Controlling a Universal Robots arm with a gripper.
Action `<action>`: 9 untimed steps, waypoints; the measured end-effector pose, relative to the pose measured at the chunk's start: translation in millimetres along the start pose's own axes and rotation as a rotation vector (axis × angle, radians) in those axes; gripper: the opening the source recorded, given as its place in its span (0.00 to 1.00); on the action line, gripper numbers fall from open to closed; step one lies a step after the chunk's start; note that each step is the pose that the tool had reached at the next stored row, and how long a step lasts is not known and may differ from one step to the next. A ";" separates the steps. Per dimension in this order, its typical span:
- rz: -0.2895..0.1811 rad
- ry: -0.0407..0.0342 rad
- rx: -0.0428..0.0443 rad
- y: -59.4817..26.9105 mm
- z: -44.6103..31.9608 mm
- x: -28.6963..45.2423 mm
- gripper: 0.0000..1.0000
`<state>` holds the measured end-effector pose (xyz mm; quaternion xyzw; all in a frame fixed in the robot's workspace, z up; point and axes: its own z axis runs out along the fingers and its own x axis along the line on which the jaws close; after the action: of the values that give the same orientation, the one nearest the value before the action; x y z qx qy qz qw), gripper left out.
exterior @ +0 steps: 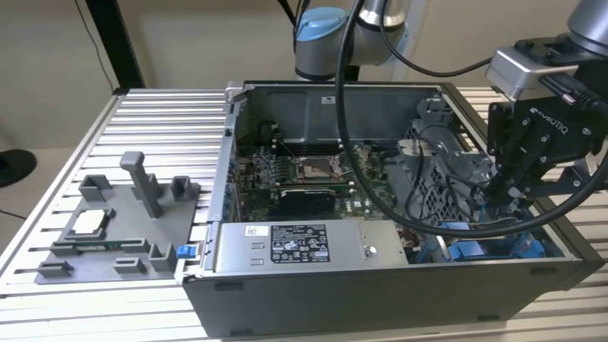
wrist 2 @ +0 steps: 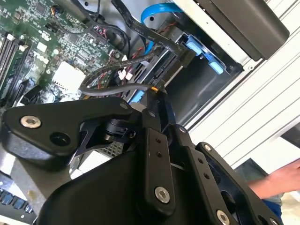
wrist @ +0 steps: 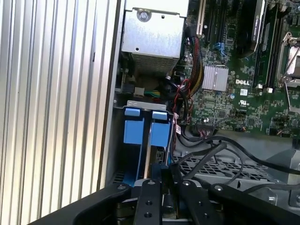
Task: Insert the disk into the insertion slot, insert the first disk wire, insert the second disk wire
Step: 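Insert the first disk wire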
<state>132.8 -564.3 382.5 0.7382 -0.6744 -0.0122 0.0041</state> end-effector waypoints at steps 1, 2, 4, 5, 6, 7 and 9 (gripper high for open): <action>0.000 0.0003 0.0000 0.0 0.1 0.1 0.00; 0.000 0.0005 -0.0001 0.0 0.3 0.5 0.00; 0.000 0.0023 -0.0005 0.1 0.5 1.6 0.00; 0.000 0.0043 -0.0009 0.2 0.7 2.3 0.00; 0.000 0.0075 -0.0016 0.2 1.0 2.7 0.00; 0.000 0.0127 -0.0025 0.2 1.0 3.1 0.00; 0.001 0.0229 -0.0041 0.2 1.5 3.8 0.00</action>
<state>132.9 -568.1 381.0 0.7381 -0.6745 -0.0052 0.0133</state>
